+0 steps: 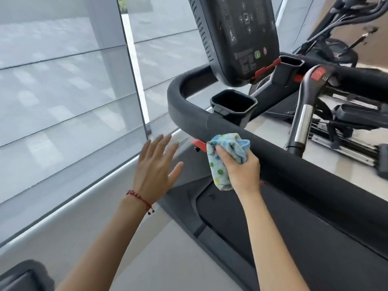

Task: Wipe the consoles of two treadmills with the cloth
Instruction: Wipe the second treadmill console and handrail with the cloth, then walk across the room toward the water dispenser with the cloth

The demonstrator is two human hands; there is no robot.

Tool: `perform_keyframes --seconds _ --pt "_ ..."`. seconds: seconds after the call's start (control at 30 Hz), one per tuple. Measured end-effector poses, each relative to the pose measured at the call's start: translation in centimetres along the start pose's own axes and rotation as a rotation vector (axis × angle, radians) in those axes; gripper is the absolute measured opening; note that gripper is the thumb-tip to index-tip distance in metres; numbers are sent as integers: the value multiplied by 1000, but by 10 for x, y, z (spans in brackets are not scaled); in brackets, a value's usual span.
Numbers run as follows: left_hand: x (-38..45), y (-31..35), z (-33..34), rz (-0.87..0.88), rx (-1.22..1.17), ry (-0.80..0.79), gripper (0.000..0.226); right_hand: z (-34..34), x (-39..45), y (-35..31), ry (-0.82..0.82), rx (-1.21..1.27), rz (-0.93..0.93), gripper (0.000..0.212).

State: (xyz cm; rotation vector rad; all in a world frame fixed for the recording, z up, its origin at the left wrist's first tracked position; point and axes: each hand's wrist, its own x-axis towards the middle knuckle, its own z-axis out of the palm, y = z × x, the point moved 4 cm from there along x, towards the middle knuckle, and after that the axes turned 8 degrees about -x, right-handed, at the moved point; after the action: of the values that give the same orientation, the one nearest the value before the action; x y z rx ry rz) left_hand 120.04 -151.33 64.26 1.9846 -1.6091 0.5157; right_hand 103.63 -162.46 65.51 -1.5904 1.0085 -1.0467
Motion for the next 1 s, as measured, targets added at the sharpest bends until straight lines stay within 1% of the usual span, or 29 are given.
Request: perform_keyframes --seconds 0.3,0.47,0.6,0.8,1.0 --pt "-100 82 45 -18 -97 -227 49 -100 -97 86 116 -86 256 15" --pt "-143 151 62 52 -168 -338 49 -168 -153 122 201 -109 375 14" --pt "-164 199 77 110 -208 -419 49 -216 -194 149 299 -112 464 12" --pt "-175 262 101 269 -257 -547 49 -273 -244 173 487 -115 581 10" --pt "-175 320 135 508 -330 -660 50 -320 -288 190 741 -72 690 10"
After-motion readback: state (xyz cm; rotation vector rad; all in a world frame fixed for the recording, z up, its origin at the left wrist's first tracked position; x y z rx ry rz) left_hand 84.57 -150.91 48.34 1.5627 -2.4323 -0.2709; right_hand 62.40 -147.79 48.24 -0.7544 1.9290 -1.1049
